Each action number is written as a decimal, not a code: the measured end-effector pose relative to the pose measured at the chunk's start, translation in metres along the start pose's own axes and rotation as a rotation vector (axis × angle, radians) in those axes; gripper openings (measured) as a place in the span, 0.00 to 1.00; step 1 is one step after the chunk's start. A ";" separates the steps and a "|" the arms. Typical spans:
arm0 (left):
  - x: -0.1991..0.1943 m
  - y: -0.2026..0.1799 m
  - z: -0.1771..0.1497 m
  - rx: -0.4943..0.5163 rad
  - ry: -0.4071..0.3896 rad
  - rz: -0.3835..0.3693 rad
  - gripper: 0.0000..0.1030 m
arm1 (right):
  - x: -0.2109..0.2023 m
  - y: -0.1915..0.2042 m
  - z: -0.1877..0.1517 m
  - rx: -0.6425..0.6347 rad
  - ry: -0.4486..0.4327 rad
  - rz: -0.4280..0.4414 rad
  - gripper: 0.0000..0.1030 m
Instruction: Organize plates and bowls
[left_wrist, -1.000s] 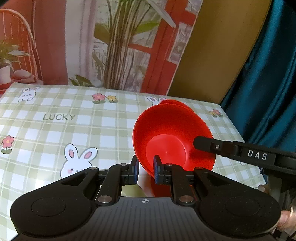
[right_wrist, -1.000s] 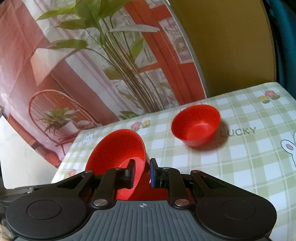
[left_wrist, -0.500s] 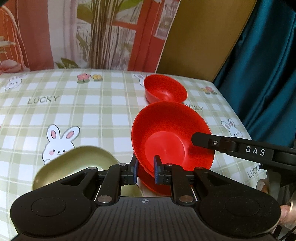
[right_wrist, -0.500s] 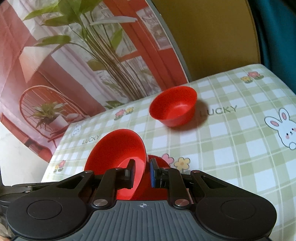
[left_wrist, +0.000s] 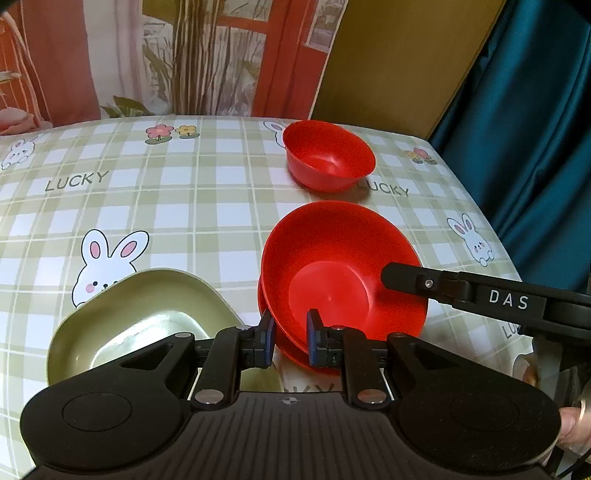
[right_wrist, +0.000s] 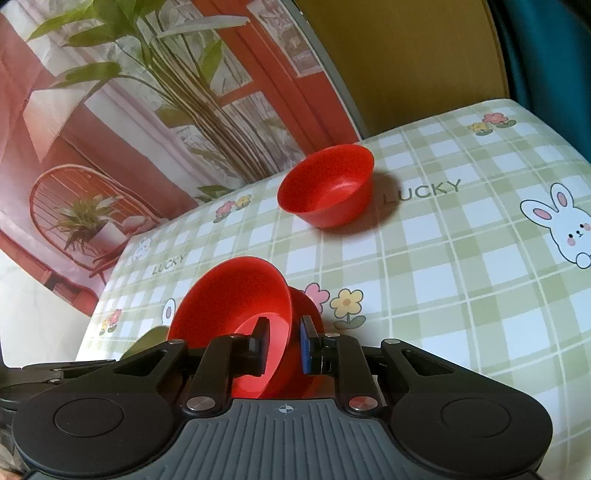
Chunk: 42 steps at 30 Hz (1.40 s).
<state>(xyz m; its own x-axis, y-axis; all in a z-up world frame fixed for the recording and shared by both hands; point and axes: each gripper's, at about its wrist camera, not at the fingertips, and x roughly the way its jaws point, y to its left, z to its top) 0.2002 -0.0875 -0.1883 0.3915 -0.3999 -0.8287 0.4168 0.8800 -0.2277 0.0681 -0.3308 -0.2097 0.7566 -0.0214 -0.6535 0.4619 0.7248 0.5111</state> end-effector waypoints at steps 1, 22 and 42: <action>0.002 0.000 0.001 0.001 0.002 0.002 0.17 | 0.000 0.000 0.000 0.002 0.001 0.000 0.16; 0.003 0.005 0.003 -0.016 -0.004 0.022 0.28 | -0.002 -0.009 0.001 0.013 -0.003 -0.009 0.19; -0.012 0.008 0.071 -0.010 -0.236 -0.006 0.28 | -0.012 -0.019 0.053 -0.096 -0.161 -0.117 0.19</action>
<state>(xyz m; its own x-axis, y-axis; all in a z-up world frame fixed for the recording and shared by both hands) 0.2574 -0.0939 -0.1437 0.5705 -0.4524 -0.6855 0.4117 0.8797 -0.2380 0.0750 -0.3812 -0.1821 0.7681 -0.2137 -0.6037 0.5110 0.7727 0.3766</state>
